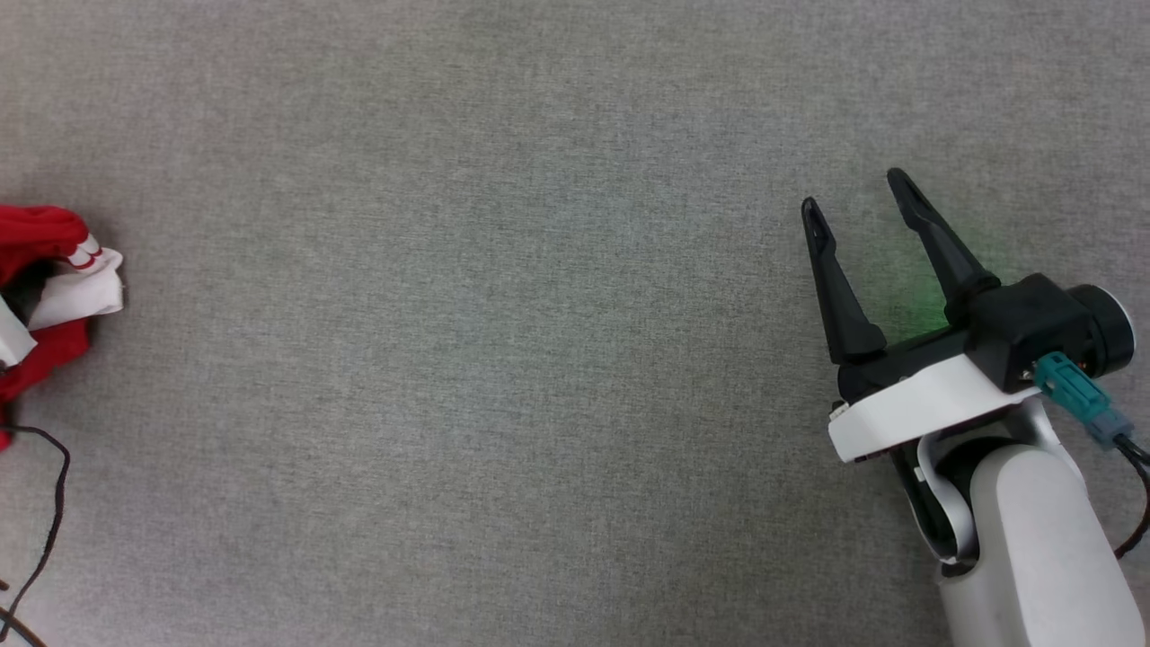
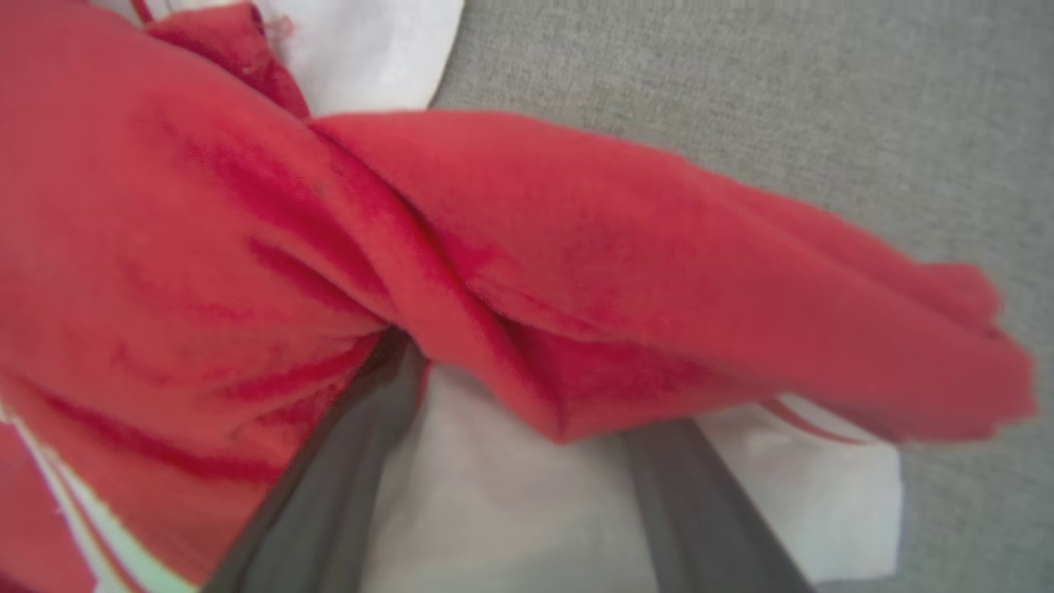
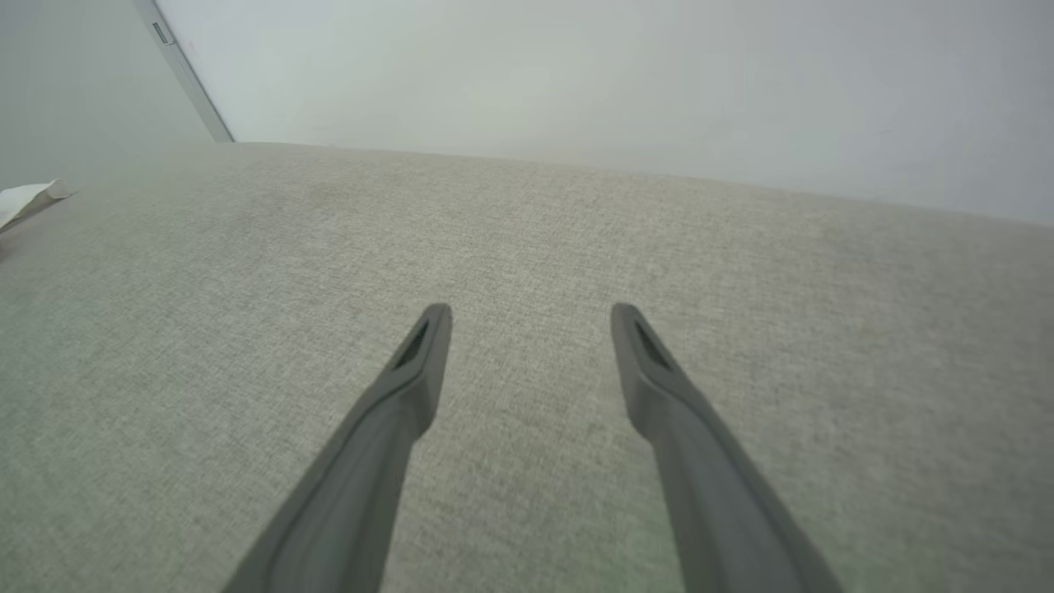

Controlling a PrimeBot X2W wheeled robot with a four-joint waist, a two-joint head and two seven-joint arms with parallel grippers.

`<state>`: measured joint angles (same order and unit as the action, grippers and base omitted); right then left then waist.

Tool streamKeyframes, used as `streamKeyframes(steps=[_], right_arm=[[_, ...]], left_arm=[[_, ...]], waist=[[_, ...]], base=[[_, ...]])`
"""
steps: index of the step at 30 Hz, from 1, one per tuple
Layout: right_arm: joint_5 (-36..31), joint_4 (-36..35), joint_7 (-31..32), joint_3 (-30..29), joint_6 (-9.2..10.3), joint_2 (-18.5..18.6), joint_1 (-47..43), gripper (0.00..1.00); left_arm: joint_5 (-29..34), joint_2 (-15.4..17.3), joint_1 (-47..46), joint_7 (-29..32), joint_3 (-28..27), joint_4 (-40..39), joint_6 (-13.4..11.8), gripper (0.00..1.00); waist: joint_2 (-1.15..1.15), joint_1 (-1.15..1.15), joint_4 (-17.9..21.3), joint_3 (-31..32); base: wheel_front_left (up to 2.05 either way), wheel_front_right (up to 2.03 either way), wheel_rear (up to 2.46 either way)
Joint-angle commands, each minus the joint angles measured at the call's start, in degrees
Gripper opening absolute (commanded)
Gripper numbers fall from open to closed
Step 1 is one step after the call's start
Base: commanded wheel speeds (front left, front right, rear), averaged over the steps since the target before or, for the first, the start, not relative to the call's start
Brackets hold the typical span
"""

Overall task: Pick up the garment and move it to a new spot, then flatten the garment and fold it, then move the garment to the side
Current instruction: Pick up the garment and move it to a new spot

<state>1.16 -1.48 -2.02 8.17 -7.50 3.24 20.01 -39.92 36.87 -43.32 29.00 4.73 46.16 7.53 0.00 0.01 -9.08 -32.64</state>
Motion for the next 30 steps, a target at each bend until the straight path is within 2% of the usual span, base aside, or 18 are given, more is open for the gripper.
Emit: streamKeyframes(steps=[1, 5, 8, 9, 10, 18, 24, 30], right_arm=[[0.3, 0.5, -0.5, 0.3, 0.02, -0.3, 1.2, 1.00], [0.4, 1.1, -0.9, -0.1, 0.02, -0.3, 1.0, 1.00], [0.4, 1.6, -1.1, -0.8, 0.02, -0.3, 0.1, 1.00], [0.2, 1.8, -1.4, -1.0, 0.02, -0.3, -0.2, 1.00], [0.7, 2.2, -1.7, -1.5, 0.02, -0.4, -1.6, 1.00], [3.9, 2.4, -2.5, -3.2, 0.02, -0.4, -5.7, 1.00], [4.8, 1.5, -1.9, -4.7, 0.02, -0.4, -9.0, 1.00], [5.4, 0.4, -1.4, -5.6, 0.02, -0.4, -11.5, 1.00]], left_arm=[[-0.7, -2.6, 1.6, 0.6, 1.3, 2.4, -0.1, 0.00], [-0.1, -2.2, 1.3, -2.2, 1.6, 4.0, -0.2, 0.00], [1.3, -1.1, -0.3, -7.0, 1.4, 3.9, -1.0, 0.00], [1.9, -0.6, -0.9, -9.0, 1.3, 3.7, -1.5, 0.00], [3.7, -0.5, -2.5, -16.3, 1.0, 2.7, -2.9, 0.00], [8.1, -0.7, -3.7, -33.0, 1.6, -1.8, -4.7, 0.00], [9.6, -3.1, -2.2, -39.3, 2.5, -8.2, -6.1, 0.00], [10.0, -6.8, 2.1, -40.6, 4.5, -16.0, -7.6, 0.00]], waist=[[0.00, -0.01, 0.4, 0.2], [0.00, -0.01, 0.2, 2.1], [0.00, -0.01, -0.3, 4.3], [0.00, -0.01, -0.5, 5.1], [0.00, -0.01, -1.1, 8.2], [0.00, -0.01, -1.3, 17.1], [0.00, -0.01, 0.4, 22.0], [0.00, -0.01, 3.8, 24.5]], base=[[0.00, 0.00, 0.00], [0.00, 0.00, 0.00], [0.00, 0.00, 0.00], [0.00, 0.00, 0.00], [0.00, 0.00, 0.00], [0.00, 0.00, 0.00], [0.00, 0.00, 0.00], [0.00, 0.00, 0.00]])
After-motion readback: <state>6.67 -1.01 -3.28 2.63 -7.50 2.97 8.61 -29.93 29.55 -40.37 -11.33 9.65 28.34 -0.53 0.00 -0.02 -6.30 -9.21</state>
